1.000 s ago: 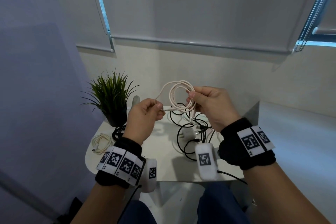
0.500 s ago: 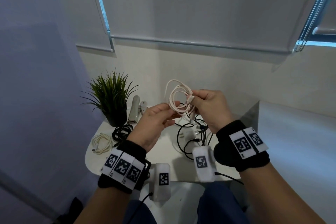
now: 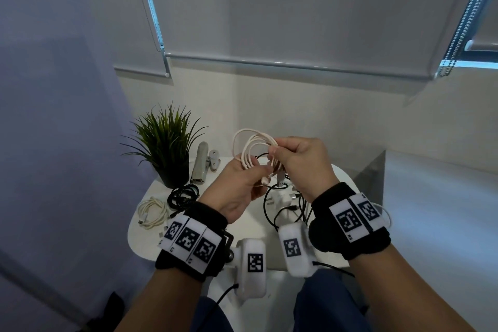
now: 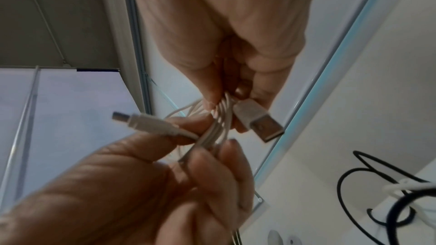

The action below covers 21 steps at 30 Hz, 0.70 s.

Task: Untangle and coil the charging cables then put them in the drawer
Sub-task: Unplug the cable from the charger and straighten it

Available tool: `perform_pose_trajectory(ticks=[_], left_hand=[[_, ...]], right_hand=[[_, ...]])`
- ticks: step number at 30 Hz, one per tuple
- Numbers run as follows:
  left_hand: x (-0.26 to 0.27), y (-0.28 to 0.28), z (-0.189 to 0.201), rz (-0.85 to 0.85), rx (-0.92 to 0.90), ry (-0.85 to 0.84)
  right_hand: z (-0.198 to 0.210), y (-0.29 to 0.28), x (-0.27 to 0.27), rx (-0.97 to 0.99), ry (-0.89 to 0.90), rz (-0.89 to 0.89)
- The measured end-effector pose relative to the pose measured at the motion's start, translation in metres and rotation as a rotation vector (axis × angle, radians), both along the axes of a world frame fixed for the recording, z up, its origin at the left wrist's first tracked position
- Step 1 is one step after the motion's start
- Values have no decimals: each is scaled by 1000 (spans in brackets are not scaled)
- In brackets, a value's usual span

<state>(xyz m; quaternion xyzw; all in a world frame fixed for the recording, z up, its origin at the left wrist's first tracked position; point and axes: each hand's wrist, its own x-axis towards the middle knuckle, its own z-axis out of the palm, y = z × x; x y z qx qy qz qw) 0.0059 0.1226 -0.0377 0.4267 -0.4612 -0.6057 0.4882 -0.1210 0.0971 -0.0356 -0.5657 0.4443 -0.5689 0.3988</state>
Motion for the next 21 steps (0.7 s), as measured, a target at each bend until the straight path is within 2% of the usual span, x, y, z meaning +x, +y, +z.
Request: perform_pose_trajectory(ticks=[4, 7, 9, 11, 13, 15, 18, 21], left_hand=[[4, -1, -1, -8, 31, 77], [6, 4, -3, -76, 38, 18], [6, 8, -6, -147, 31, -104], [7, 9, -9, -163, -17, -318], [11, 3, -14, -139, -52, -514], [14, -2, -16, -69, -63, -604], [14, -4, -20, 6, -96, -589], [9, -1, -18, -6, -147, -519]], right_hand=[[0, -1, -2, 3, -18, -39], [2, -6, -5, -32, -18, -76], [3, -9, -7, -31, -44, -87], [4, -9, -8, -30, -61, -79], [3, -7, -8, -25, -65, -68], [2, -7, -8, -21, -73, -64], [3, -10, -6, -30, -72, -56], [6, -12, -5, -39, -84, -41]])
